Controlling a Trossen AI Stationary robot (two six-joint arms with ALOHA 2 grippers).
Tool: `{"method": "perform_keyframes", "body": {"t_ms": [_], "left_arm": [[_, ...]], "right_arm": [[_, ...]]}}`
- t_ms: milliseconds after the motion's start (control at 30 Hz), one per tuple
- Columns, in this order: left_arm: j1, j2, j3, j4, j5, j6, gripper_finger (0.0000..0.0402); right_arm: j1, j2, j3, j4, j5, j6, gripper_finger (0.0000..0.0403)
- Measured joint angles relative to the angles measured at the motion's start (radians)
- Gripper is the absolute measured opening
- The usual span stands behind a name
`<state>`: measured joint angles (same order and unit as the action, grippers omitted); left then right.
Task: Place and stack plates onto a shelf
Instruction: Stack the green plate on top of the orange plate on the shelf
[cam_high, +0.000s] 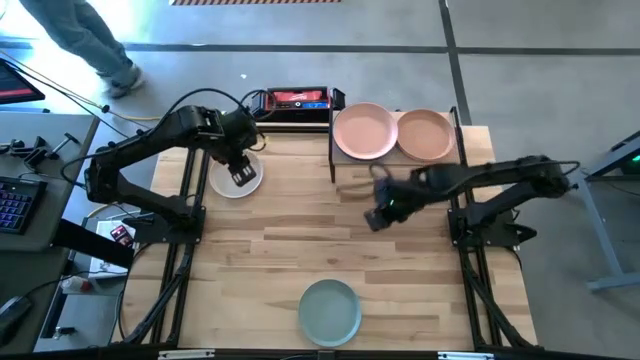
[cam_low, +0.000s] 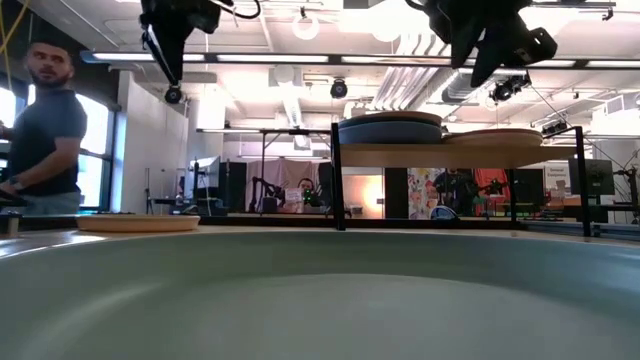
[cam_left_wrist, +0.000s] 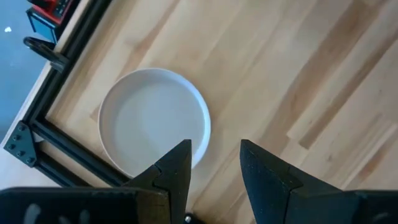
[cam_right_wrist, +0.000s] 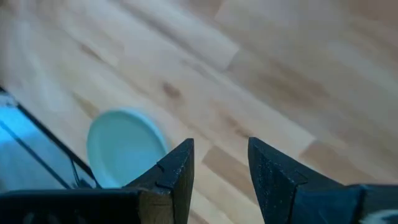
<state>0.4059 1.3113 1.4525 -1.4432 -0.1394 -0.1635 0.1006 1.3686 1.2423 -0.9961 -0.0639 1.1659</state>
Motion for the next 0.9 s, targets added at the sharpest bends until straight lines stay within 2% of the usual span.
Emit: {"method": "perform_keyframes", "body": {"t_ms": [200,400,900], "left_arm": [[-0.043,0.000,0.000,-0.005,0.000,0.000,0.0127],[-0.072,0.000,0.000,-0.005,0.000,0.000,0.0127],[-0.088,0.000,0.000,0.000,-0.001,0.000,0.0127]], "right_arm": [[0.147,0.133,0.000,0.165,0.000,0.042,0.0130],[0.246,0.251,0.000,0.307,-0.004,0.041,0.0130],[0.341,0.451,0.000,0.426,0.003,0.041,0.0130]]}}
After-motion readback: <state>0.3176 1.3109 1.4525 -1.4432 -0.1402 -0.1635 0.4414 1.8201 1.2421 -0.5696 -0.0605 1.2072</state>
